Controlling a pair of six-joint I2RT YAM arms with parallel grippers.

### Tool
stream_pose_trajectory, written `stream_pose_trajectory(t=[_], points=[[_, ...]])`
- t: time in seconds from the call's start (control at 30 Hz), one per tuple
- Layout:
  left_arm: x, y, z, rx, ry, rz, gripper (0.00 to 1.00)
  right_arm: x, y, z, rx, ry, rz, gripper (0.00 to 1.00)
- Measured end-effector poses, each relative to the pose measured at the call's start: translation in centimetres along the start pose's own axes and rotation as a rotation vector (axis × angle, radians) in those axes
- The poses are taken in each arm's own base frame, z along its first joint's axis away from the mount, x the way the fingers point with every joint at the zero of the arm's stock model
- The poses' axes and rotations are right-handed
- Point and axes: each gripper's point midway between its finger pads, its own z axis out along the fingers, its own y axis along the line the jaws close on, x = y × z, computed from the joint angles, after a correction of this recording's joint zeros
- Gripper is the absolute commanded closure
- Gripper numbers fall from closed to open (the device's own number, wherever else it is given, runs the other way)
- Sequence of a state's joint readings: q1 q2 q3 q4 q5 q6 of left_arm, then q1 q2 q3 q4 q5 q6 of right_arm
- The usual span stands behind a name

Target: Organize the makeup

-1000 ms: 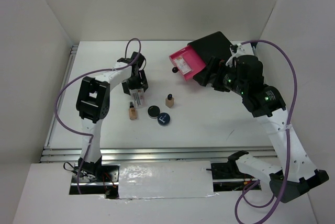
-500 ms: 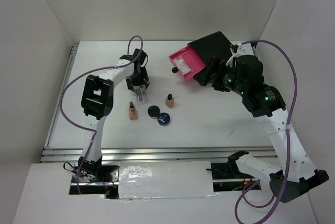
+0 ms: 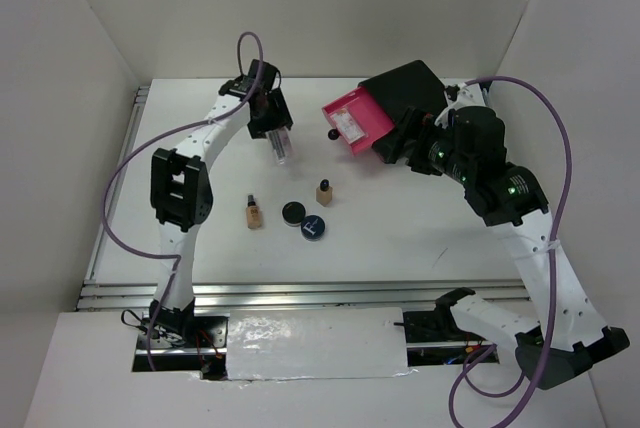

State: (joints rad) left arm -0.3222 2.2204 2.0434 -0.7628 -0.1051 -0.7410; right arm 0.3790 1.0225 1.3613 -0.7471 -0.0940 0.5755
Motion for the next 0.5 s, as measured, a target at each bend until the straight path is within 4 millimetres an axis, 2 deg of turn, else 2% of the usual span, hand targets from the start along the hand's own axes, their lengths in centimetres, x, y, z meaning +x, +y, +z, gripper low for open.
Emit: stream_pose_trajectory(t=[0.13,0.33,0.5], points=[[-2.8,-2.0,-3.8,0.070,-0.080,-0.011,0.94,-0.1,0.0,-0.2,-0.001,-0.009,-0.001,0.00],[-4.6,-4.0,-9.2,0.175,-0.141,-0.056,0.94,-0.1,0.0,-0.3,-0.001,-0.009,-0.001,0.00],[-6.0,-8.6,-13.6,0.425,-0.200,-0.143,0.91,-0.2,0.1,-0.3,-0.002,-0.011,-0.001,0.00]])
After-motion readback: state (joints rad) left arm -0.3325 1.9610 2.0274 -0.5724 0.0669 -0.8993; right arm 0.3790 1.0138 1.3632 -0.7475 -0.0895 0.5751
